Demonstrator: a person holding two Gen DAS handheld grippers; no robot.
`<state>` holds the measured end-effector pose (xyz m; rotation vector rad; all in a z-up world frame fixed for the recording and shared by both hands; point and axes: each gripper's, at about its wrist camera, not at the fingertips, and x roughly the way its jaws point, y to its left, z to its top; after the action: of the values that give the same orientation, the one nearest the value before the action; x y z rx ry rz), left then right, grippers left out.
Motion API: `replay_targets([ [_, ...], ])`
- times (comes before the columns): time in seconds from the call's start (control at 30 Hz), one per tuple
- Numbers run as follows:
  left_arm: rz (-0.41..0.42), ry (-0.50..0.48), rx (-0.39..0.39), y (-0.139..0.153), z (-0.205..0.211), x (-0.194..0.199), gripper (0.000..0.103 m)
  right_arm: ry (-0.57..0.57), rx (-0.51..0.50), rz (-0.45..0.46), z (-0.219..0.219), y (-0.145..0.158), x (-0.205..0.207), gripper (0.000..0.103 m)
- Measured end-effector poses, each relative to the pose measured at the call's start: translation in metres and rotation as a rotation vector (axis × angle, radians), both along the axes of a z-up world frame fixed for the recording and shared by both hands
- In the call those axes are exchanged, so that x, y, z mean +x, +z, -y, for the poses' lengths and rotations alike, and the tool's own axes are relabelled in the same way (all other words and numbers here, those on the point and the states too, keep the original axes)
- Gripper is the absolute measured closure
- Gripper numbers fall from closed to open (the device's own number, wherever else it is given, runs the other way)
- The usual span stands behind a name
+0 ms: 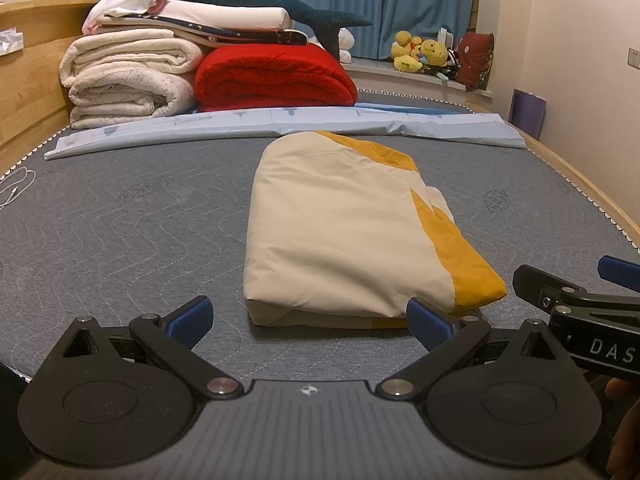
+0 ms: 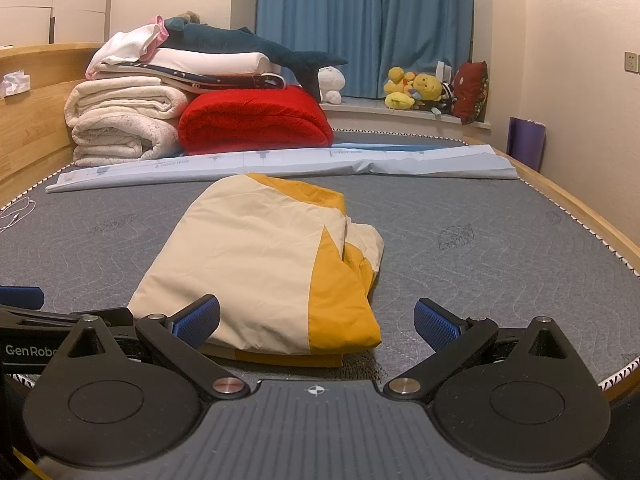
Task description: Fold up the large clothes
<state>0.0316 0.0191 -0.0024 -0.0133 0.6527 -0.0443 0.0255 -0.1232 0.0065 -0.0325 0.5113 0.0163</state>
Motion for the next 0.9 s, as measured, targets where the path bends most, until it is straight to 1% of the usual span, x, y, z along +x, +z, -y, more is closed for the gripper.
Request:
replay_targets([
  [0.9, 0.000, 0.002, 0.000, 0.0002, 0.0009, -0.0004, 0.000, -0.001, 0.001, -0.003, 0.0013, 0.0015, -0.0009, 0.001],
])
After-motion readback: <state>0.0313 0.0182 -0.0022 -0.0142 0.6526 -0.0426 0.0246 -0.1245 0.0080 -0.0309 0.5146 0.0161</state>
